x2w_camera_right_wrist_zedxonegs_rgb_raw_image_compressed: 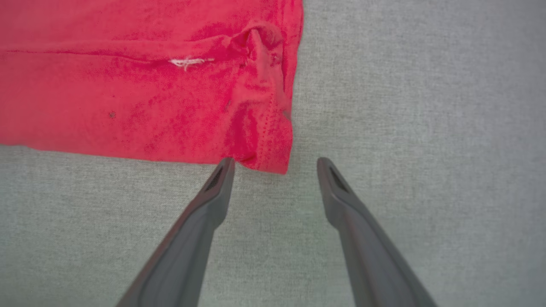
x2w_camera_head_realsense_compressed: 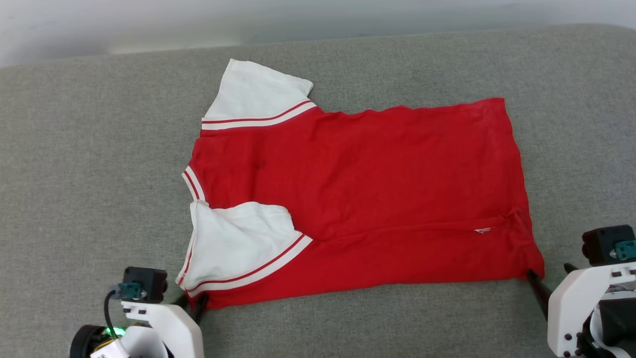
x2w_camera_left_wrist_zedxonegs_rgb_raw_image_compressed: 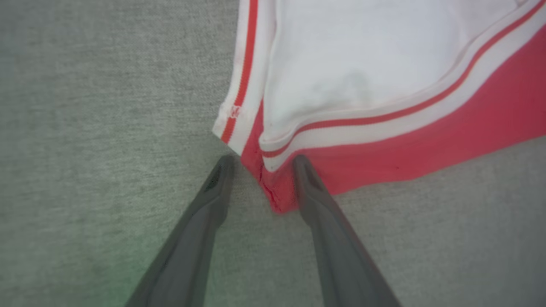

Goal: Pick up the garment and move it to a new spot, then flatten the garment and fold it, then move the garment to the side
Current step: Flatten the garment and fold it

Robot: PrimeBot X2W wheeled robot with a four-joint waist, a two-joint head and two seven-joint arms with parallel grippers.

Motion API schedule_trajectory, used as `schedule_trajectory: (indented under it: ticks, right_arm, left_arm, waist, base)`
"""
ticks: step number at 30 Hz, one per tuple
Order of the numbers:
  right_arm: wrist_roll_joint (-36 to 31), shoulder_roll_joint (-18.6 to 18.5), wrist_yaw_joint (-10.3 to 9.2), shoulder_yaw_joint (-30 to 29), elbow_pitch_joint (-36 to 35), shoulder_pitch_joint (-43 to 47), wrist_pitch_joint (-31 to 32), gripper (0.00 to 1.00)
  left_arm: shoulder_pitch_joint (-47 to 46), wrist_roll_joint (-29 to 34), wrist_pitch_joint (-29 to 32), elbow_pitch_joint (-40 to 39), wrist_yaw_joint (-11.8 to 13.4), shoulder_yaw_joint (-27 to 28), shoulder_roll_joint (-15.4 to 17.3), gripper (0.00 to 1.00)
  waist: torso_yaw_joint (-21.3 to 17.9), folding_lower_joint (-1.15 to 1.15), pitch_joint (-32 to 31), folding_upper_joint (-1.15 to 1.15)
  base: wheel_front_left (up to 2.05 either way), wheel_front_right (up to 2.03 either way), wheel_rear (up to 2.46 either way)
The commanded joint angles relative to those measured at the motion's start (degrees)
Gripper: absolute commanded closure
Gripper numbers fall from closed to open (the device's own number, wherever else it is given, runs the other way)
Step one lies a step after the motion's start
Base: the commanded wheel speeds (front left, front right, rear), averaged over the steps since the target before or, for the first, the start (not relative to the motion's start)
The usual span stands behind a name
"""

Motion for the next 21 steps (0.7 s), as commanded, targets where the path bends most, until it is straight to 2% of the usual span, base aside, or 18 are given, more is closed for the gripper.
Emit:
schedule_trajectory:
  ticks: [1,5,9,17,21]
  right_arm:
    - [-0.8,-0.3,-0.02,-0.6,0.4,-0.9,-0.5,0.0]
    - [-1.9,-0.9,-0.02,-0.8,1.2,-1.2,-0.7,0.0]
    - [-2.2,-0.8,-0.02,-1.1,2.7,-1.3,-0.4,0.0]
    - [-1.1,-0.1,-0.02,-1.7,7.8,-2.4,-0.4,0.0]
    - [-0.7,0.4,-0.02,-1.1,11.7,-3.6,-0.9,0.0]
  left_arm:
    - [2.2,-1.3,2.3,3.3,-1.5,-3.7,-2.9,1.0]
    - [1.5,-1.2,0.9,2.9,-2.7,-3.8,-3.4,1.0]
    - [0.4,-0.1,-1.5,0.2,-2.8,-2.6,-2.9,1.0]
    - [-0.1,1.3,-3.5,-6.6,-1.5,-0.6,-0.4,1.0]
    - [-0.2,2.6,-2.7,-11.6,0.3,0.3,1.6,1.0]
  waist:
    - [0.3,0.01,-0.6,0.0]
    - [1.2,0.01,-2.0,0.0]
    - [2.1,0.01,-3.2,0.0]
    - [3.3,0.01,-3.3,0.0]
    - [4.1,0.01,-2.1,0.0]
  base:
    - [0.0,0.0,0.0]
    - [0.0,0.0,0.0]
    - [0.0,0.0,0.0]
    - [0.0,0.0,0.0]
    - [0.0,0.0,0.0]
